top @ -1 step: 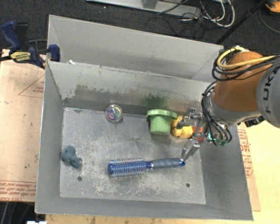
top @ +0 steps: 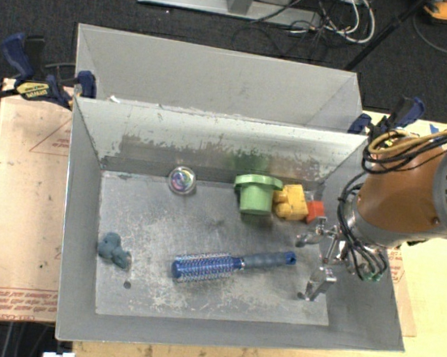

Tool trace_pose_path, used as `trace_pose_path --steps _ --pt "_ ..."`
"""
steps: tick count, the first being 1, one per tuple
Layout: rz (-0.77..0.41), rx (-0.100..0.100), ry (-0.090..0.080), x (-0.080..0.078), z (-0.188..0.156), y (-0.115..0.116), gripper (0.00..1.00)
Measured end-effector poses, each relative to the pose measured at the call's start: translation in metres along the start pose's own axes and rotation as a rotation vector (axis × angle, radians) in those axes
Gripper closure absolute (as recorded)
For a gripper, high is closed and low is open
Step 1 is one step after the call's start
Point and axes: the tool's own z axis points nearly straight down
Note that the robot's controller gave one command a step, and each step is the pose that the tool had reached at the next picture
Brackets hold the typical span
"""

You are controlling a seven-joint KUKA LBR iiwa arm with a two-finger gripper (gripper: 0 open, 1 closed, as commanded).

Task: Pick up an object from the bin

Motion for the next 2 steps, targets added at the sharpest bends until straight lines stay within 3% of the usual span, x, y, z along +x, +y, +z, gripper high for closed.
trace_pose_path --steps 1,2 --pt "-0.056 0.005 -0.012 -0.0161 0.0228 0.0367 0.00" --pt "-0.056 0.003 -0.018 -0.0176 0.0204 0.0372 1.00"
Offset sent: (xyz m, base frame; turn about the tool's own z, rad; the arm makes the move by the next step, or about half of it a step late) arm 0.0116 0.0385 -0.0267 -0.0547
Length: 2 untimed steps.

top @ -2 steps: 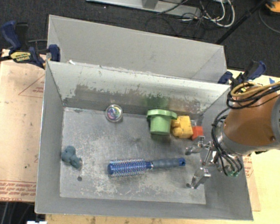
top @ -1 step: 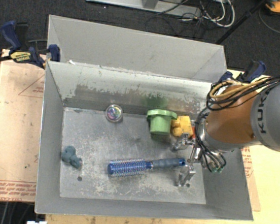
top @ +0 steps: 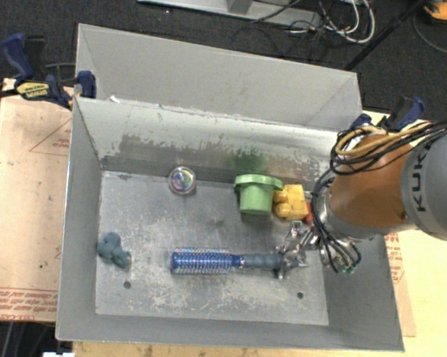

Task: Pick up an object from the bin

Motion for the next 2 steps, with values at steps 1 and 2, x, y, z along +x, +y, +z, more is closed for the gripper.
trace_pose_path --steps 1,2 --pt "-0.345 -0.003 0.003 0.036 -0.073 0.002 1.00" --pt "-0.430 -0.001 0.001 0.048 -0.137 -0.018 1.00"
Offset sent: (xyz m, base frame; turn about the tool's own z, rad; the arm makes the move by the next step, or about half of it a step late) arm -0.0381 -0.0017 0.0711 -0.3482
